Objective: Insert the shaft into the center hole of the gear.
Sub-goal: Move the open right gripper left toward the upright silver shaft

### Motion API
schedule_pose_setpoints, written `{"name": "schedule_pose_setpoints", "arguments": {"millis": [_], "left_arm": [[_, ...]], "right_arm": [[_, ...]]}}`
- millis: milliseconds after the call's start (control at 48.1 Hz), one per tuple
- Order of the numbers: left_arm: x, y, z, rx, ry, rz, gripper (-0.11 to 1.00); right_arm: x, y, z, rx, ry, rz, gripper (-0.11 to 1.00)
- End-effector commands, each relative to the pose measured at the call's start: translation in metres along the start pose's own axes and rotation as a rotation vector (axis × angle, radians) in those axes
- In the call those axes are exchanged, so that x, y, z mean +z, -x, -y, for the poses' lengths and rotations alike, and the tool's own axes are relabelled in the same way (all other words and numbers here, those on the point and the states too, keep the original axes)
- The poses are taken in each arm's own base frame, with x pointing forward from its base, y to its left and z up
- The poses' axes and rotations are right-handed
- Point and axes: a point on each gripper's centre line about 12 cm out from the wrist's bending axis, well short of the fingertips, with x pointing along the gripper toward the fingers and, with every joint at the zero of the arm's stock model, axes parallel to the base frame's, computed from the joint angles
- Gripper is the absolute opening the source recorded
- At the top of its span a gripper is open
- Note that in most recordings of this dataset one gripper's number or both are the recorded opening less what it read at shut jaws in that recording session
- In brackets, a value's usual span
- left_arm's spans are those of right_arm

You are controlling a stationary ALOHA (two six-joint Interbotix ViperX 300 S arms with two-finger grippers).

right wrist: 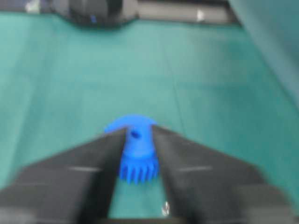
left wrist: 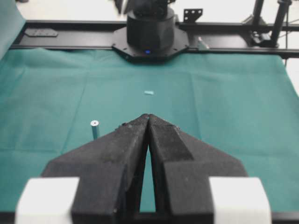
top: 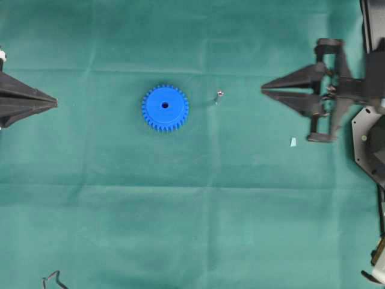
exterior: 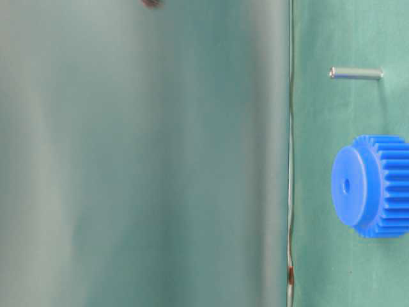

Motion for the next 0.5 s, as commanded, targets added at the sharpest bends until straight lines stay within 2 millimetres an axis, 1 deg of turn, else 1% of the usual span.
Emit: {"name": "schedule_pose_setpoints", "arguments": {"millis": [0,104,145,291,478], "left_arm": [[0.010,-0.002,0.000,-0.002,-0.003,0.028,0.00],[0.010,-0.002,0.000,-0.002,-0.005,0.026,0.00],[0.010,-0.002,0.000,-0.002,-0.006,0.026,0.00],[0.010,-0.002,0.000,-0.002,-0.006,0.026,0.00],[0.009,-0.003,0.000,-0.003,-0.006,0.020,0.00]], "right_arm": [[-0.005,-0.016,0.006,-0.026,-0.013,-0.029,0.56],[-0.021,-0.032,0.013,-0.056,-0.027,-0.094,0.86],[-0.029,-0.040,0.016,-0.066,-0.032,-0.119,0.91],[-0.048,-0.059,0.025,-0.101,-0.048,-0.177,0.86],[-0.071,-0.075,0.034,-0.136,-0.070,-0.246,0.86]]}}
